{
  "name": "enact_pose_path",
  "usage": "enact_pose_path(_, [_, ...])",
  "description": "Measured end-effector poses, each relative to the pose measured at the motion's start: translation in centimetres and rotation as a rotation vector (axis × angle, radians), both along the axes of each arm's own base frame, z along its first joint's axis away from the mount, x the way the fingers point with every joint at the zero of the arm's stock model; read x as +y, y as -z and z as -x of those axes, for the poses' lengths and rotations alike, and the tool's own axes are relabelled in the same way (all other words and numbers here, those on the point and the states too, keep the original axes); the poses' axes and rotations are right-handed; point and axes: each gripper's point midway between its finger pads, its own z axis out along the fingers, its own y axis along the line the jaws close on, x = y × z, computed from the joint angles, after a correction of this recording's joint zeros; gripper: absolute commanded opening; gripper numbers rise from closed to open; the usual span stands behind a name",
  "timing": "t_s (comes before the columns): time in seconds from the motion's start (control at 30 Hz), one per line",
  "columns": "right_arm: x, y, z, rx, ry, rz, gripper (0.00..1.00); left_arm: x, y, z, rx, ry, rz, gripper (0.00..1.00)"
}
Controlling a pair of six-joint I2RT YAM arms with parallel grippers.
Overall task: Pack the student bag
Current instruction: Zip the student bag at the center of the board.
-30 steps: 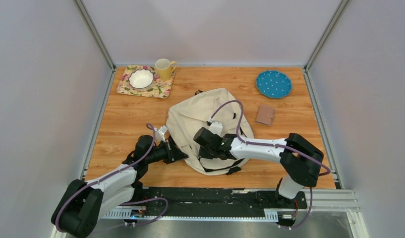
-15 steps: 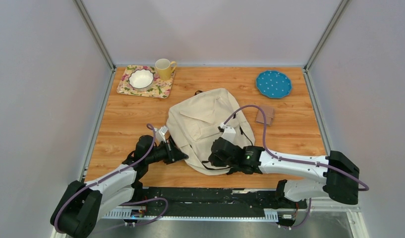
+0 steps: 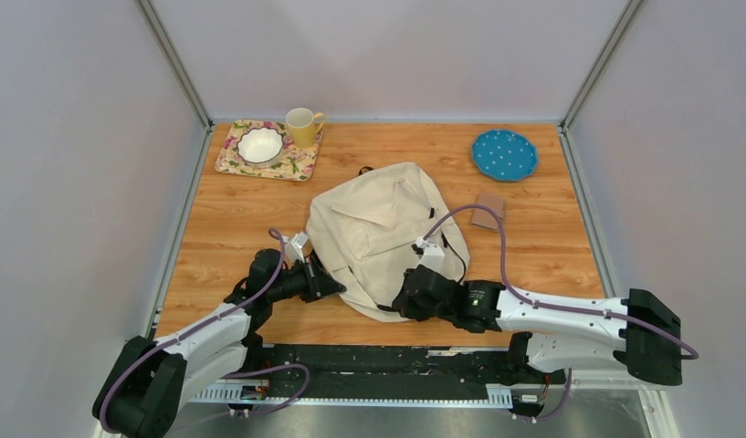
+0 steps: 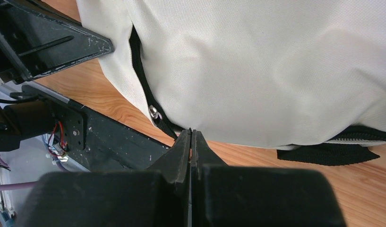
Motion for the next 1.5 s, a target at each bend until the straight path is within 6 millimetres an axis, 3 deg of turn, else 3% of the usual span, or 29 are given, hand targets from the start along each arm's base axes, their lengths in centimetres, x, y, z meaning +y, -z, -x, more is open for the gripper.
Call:
enact_pose_path(0.27, [-1.7, -0.7, 0.3, -0.027, 0.010, -0.021, 0.00, 0.7, -0.4, -0.3, -0.001, -0.026, 0.009, 0.00])
enact_pose_path(0.37, [-2.0, -0.6, 0.3, -0.033, 0.004, -0.016, 0.00, 0.7, -0.4, -0.3, 0.006, -0.024, 0.013, 0.11])
enact_pose_path(0.4, [-2.0, -0.6, 0.3, -0.035, 0.002, -0.014, 0.00, 0.6, -0.4, -0.2, 0.007, -0.022, 0.016, 0.23])
enact_pose_path(0.67, [-2.2, -0.3, 0.2, -0.044, 0.001, 0.005, 0.00, 0.4, -1.5, -0.3, 0.001, -0.019, 0.061, 0.55])
enact_pose_path(0.7, [-2.2, -0.3, 0.2, -0.044, 0.000, 0.006, 0.00, 0.3, -1.8, -0.2, -0.006, -0.016, 0.068, 0.63])
enact_pose_path(0.87, [-2.2, 0.4, 0.2, -0.039, -0.008, 0.037, 0.00, 1.0, -3.4, -0.6, -0.065, -0.041, 0.024, 0.67])
enact_pose_path(0.9, [-2.1, 0.6, 0.1, -0.038, -0.010, 0.043, 0.00, 1.3, -3.6, -0.8, -0.072, -0.056, -0.002, 0.73])
enact_pose_path(1.03, [-2.0, 0.7, 0.2, -0.037, -0.016, 0.050, 0.00, 3.0, -4.2, -1.7, -0.094, -0.120, -0.130, 0.75])
enact_pose_path(1.23, [-1.6, 0.2, 0.1, -0.044, -0.028, 0.043, 0.00, 4.5, -3.0, -0.7, -0.056, -0.154, -0.241, 0.75])
enact_pose_path(1.33, [-1.6, 0.2, 0.1, -0.045, -0.032, 0.044, 0.00, 3.6, -2.2, 0.6, -0.042, -0.123, -0.236, 0.76])
enact_pose_path(1.5, [-1.6, 0.1, 0.1, -0.046, -0.035, 0.042, 0.00, 1.8, 1.1, 3.3, 0.003, -0.070, -0.224, 0.76])
